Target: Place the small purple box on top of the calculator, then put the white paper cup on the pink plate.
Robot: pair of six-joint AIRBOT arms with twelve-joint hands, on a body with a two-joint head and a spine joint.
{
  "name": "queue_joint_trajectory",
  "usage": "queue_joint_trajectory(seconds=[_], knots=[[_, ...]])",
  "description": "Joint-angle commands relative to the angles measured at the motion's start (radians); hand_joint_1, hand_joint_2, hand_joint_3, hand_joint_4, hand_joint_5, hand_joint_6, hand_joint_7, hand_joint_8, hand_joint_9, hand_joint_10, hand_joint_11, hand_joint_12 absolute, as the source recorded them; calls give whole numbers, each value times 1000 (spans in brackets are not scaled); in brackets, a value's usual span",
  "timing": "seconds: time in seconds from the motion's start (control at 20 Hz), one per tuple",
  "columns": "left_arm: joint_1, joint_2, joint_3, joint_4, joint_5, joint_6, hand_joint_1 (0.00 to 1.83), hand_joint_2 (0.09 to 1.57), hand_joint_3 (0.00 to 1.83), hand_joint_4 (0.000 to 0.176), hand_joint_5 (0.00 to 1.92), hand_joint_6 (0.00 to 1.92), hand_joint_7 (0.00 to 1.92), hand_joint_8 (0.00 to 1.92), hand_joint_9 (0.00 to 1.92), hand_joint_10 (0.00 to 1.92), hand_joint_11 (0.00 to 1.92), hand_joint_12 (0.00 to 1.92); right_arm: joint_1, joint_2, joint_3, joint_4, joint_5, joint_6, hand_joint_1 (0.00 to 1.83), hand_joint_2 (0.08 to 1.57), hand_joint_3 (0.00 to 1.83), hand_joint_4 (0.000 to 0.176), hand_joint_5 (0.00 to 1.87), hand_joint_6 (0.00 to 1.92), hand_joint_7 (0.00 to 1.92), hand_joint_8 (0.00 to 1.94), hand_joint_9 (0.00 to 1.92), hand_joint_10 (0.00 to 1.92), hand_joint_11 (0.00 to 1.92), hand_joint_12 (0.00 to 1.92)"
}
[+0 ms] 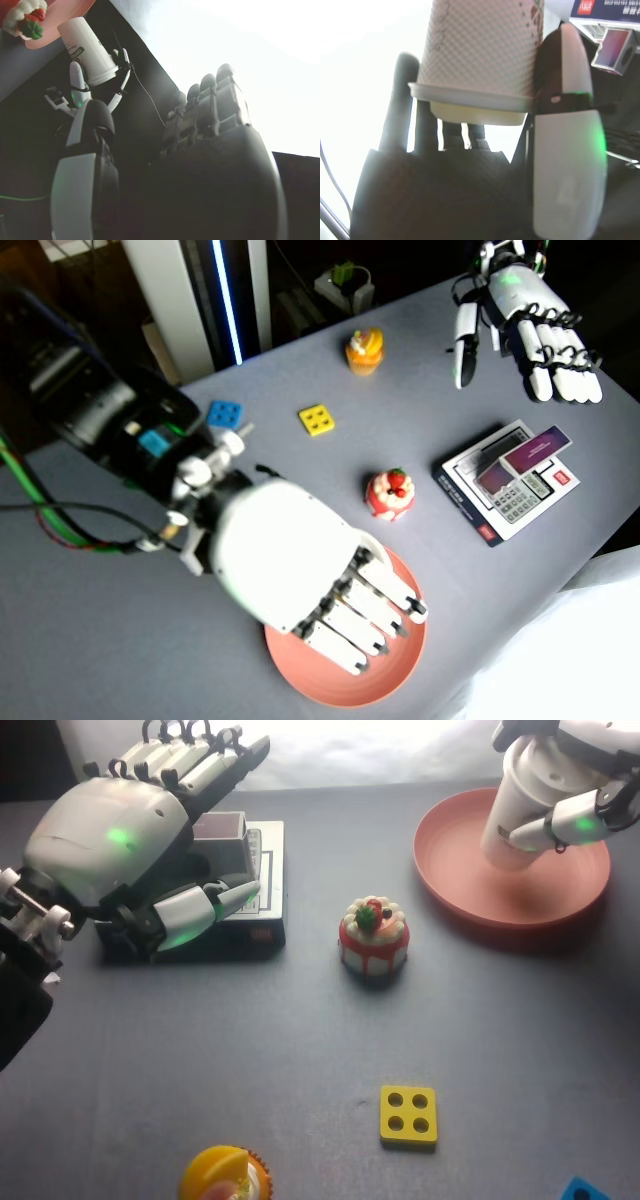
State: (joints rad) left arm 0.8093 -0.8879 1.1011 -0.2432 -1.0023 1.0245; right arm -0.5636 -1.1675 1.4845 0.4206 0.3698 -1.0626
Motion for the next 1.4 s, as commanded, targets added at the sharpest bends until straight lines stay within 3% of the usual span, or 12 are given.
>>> queue_joint_trajectory(seconds=[0.0,0.1,0.3,0.45,0.55,0.65,0.9,1.0,1.05,1.15,1.25,1.35], knots=[[-14,-3,-1,24,-142,-3,759,1250,0,20,108,1,32,1,61,12,0,585,15,-4,9,7,103,-10,1152,1155,0,0,182,838,185,1072,338,1648,320,1921],[-11,-3,-1,28,-150,-9,755,1253,0,17,106,0,41,4,72,16,0,596,15,-17,28,14,79,-11,1153,1125,0,0,256,818,220,1101,364,1686,407,1921],[-7,-3,-1,28,-159,-14,778,1265,1,9,91,2,23,1,47,4,0,486,15,-38,52,20,44,-12,1085,1083,0,0,213,629,211,775,241,1487,37,1921],[-6,-5,-1,28,-162,-15,791,1262,0,0,101,5,45,5,72,14,0,640,15,-44,58,21,28,-16,956,1042,0,0,112,202,125,105,60,541,0,1385],[-6,-6,-1,28,-164,-15,779,1263,0,11,103,5,47,3,72,13,0,675,15,-47,60,21,22,-16,880,1025,0,23,63,72,61,12,35,357,0,1045],[-5,-6,-1,28,-166,-15,791,1263,0,10,102,3,42,1,64,9,0,622,13,-49,61,21,20,-16,839,1015,0,37,27,16,5,0,16,201,0,963],[0,-6,-1,27,-167,-18,780,1261,0,14,91,1,35,2,62,7,0,581,12,-48,59,21,18,-16,799,1022,1,58,0,0,0,0,6,58,0,921],[1,-6,-1,26,-167,-18,752,1263,0,32,82,0,21,1,47,2,0,499,12,-48,55,20,19,-16,782,1016,0,60,0,0,0,0,1,20,0,1018],[2,-7,-1,25,-168,-19,765,1264,0,30,80,0,11,0,44,0,0,485,12,-48,52,20,19,-17,784,999,0,87,0,0,0,0,0,3,0,1030],[5,-6,-2,24,-170,-21,825,1256,0,7,101,5,26,2,55,5,0,594,12,-47,43,20,22,-19,801,978,0,110,0,0,0,0,0,0,0,653],[9,-4,-4,22,-172,-21,843,1261,1,13,88,3,17,1,37,5,0,522,13,-39,23,19,39,-28,717,951,0,150,0,0,0,0,0,0,0,272],[14,-4,-5,18,-175,-21,849,1256,0,17,87,2,17,1,43,10,0,573,13,-32,-7,14,64,-29,708,945,0,119,0,0,0,0,0,0,0,10]])
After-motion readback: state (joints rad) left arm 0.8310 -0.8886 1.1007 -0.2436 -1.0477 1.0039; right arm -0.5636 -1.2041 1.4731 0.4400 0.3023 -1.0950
